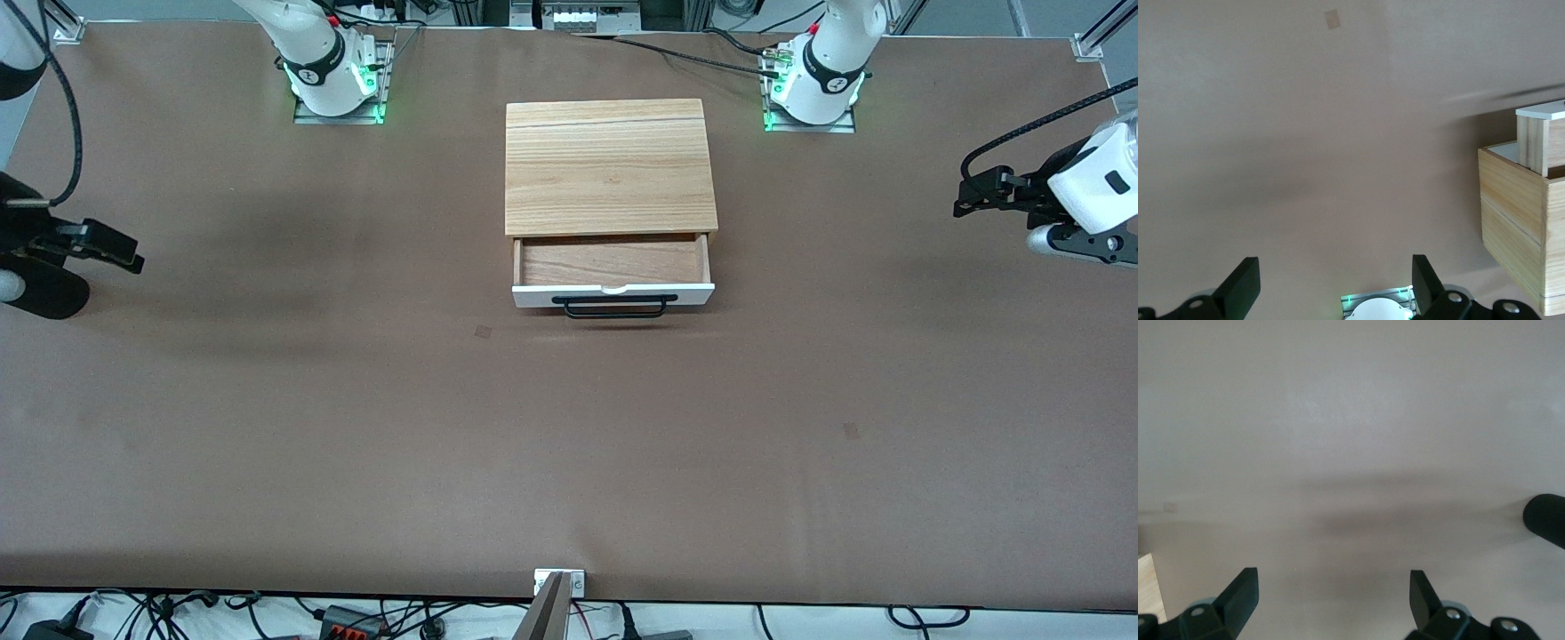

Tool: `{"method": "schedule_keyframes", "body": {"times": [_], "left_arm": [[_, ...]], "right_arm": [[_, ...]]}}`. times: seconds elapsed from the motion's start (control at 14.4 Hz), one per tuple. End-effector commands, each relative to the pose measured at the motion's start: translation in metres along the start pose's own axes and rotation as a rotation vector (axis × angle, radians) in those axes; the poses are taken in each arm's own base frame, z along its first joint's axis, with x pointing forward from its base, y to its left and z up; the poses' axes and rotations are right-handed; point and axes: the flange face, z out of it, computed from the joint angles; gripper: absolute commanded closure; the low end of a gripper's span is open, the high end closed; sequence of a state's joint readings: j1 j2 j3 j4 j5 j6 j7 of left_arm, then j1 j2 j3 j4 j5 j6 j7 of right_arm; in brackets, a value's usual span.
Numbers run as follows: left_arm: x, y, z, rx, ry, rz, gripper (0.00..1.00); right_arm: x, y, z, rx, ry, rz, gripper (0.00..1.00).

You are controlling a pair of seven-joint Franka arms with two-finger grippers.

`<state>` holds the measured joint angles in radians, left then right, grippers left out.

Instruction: Pull top drawer with both arms simultaneously

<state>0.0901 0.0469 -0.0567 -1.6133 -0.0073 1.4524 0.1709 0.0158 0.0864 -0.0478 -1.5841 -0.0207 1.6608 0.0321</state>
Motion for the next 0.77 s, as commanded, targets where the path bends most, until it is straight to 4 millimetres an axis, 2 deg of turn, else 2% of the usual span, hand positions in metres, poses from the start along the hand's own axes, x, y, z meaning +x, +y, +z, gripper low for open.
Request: {"method": "schedule_keyframes", "body": {"times": [0.0,0.28,0.56,0.7], "left_arm": [[-0.002,-0.005,-0.007,-0.005,-0.001,-0.005,0.0],[-0.001,0.003,-0.007,-0.002,-0.003,0.004,0.0],[-0.001,-0.003,-0.006,-0.004,-0.003,-0.008,0.0],[-0.001,-0.005,-0.006,-0.005,-0.004,-0.004,0.0]], "right_arm": [[-0.039,-0.001,0.008,-0.007,0.013,-0.023,0.0],[-0.043,-0.003,0.002,-0.008,0.013,-0.03,0.0],[-0.041,-0.003,-0.01,-0.009,0.039,-0.034,0.0],[-0.04,-0.003,-0.01,-0.009,0.041,-0.034,0.0]]}}
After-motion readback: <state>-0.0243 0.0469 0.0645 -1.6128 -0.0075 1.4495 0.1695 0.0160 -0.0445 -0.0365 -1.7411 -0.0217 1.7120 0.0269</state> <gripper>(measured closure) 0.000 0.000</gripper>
